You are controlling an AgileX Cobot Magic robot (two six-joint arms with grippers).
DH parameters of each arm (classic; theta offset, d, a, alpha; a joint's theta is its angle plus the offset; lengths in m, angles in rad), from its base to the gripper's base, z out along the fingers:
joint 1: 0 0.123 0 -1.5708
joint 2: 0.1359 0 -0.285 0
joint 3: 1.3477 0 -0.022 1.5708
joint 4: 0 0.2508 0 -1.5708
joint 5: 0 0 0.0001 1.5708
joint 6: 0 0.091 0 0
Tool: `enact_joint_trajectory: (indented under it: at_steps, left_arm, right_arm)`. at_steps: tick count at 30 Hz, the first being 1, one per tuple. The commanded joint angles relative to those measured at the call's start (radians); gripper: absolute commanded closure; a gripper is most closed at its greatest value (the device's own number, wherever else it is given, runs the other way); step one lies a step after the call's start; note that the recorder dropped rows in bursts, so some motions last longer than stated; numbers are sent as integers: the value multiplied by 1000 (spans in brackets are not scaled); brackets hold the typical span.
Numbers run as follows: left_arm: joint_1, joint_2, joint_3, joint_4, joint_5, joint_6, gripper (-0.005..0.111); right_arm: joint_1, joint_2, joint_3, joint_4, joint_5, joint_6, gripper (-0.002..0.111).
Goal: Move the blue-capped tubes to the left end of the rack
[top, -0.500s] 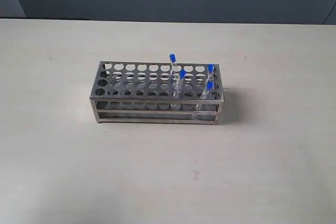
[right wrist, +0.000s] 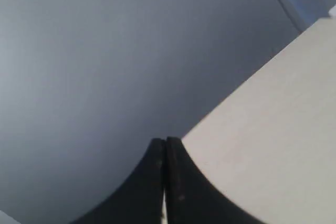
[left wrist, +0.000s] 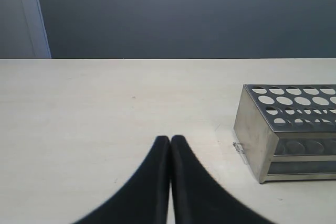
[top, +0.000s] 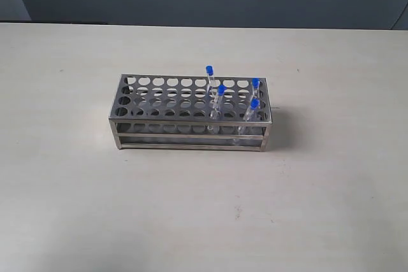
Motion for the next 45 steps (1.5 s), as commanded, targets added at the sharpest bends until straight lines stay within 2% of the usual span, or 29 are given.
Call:
enact_joint_trajectory:
  at_steps: [1,4,15,20,24,31,35,41,45]
  left_arm:
    - [-6,6,-5,2,-7,1,106]
    - [-6,6,-5,2,-7,1,106]
    - [-6,6,-5,2,-7,1,106]
    - [-6,6,-5,2,-7,1,106]
    - [-6,6,-5,2,-7,1,106]
    - [-6,6,-5,2,-7,1,106]
    - [-6,6,-5,2,-7,1,106]
    - [-6,6,-5,2,-7,1,106]
    - [-6,6,-5,2,-7,1,106]
  right_arm:
    - [-4,-4,2,298,-106,17,109]
    - [-4,-4,2,388,-150,17,109]
    - [-4,-4,2,375,-252,36,109]
    - [-4,-4,-135,55,117,3,109]
    - [-4,68,-293,22,234,-151,109]
    - [-4,374,-553,217,418,-506,109]
    - [24,609,-679,230,544,-614,109]
    - [161,1010,-901,188,805,-713,109]
    - [316,1254,-1033,4,863,-714,109]
